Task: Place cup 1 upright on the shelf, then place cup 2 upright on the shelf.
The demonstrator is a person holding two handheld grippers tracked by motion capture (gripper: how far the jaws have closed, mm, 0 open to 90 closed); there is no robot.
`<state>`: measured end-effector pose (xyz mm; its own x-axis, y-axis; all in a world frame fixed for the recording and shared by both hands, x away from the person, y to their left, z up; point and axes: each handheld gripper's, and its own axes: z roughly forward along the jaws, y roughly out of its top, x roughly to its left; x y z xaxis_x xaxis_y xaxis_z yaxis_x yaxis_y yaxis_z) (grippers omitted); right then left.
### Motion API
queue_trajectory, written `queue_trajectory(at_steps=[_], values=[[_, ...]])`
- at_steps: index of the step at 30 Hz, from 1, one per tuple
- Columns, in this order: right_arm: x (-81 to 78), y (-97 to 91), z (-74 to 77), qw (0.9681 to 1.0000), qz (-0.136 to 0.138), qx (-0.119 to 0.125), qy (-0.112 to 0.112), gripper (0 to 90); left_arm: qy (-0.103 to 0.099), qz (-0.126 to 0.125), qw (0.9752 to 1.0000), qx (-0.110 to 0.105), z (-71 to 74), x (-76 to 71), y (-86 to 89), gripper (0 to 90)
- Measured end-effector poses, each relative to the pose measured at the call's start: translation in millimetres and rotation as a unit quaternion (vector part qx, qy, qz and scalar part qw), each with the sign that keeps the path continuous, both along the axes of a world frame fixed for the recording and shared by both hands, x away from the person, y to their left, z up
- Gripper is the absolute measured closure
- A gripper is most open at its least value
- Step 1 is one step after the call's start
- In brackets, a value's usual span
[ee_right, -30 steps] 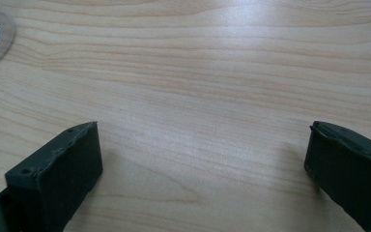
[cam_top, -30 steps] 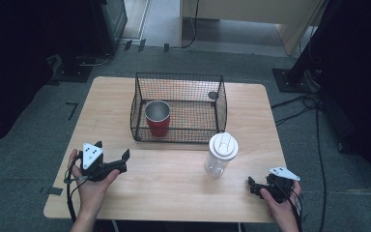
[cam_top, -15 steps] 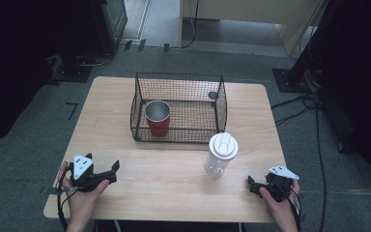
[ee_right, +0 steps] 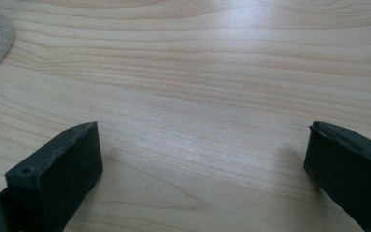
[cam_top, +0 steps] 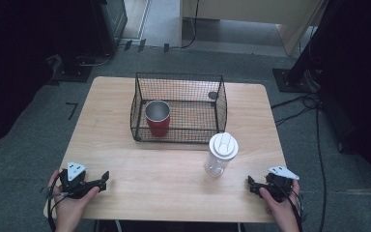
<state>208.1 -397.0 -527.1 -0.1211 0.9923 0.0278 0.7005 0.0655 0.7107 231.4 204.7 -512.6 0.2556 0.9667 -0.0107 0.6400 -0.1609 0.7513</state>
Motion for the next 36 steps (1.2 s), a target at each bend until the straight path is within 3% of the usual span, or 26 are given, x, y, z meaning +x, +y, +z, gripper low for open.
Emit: queue_trajectory(at_steps=[3,9,12,13,15,26,28,29,36], values=[[0.1,-0.3,0.0,1.0,-0.005,0.0,0.0,0.0,0.009,0.002,0.9999,0.011,-2.1,0.0,1.7,0.0],[-0.4,-1.2,0.0,0.9999,-0.014,-0.001,0.0,0.0,0.039,0.004,0.9992,-0.001,-6.2,1.7,11.3,0.0],[-1.9,-2.2,1.5,0.9999,-0.012,-0.004,0.007,0.0,0.041,0.001,0.9992,0.004,-6.3,2.5,10.8,0.0],[-4.2,-2.9,3.3,0.9996,-0.019,-0.019,0.006,0.0,0.042,0.001,0.9991,0.011,-6.5,3.3,9.5,0.0],[-6.1,-3.8,4.4,0.9995,-0.022,-0.024,0.002,0.0,0.042,0.001,0.999,0.016,-6.7,3.7,8.7,0.0],[-16.6,-2.2,17.9,0.999,-0.027,-0.005,-0.035,0.0,0.043,0.004,0.9988,0.023,-7.0,4.6,6.8,0.0],[-17.6,1.8,23.2,0.9987,-0.02,0.001,-0.047,0.0,0.044,0.005,0.9988,0.023,-6.9,4.8,6.7,0.0],[-18.0,9.2,30.1,0.998,0.0,0.003,-0.063,0.0,0.043,0.008,0.9988,0.022,-7.0,5.3,5.7,0.0],[-17.6,32.7,41.5,0.996,0.037,0.0,-0.081,0.0,0.044,0.008,0.9987,0.023,-6.9,5.3,5.9,0.0]])
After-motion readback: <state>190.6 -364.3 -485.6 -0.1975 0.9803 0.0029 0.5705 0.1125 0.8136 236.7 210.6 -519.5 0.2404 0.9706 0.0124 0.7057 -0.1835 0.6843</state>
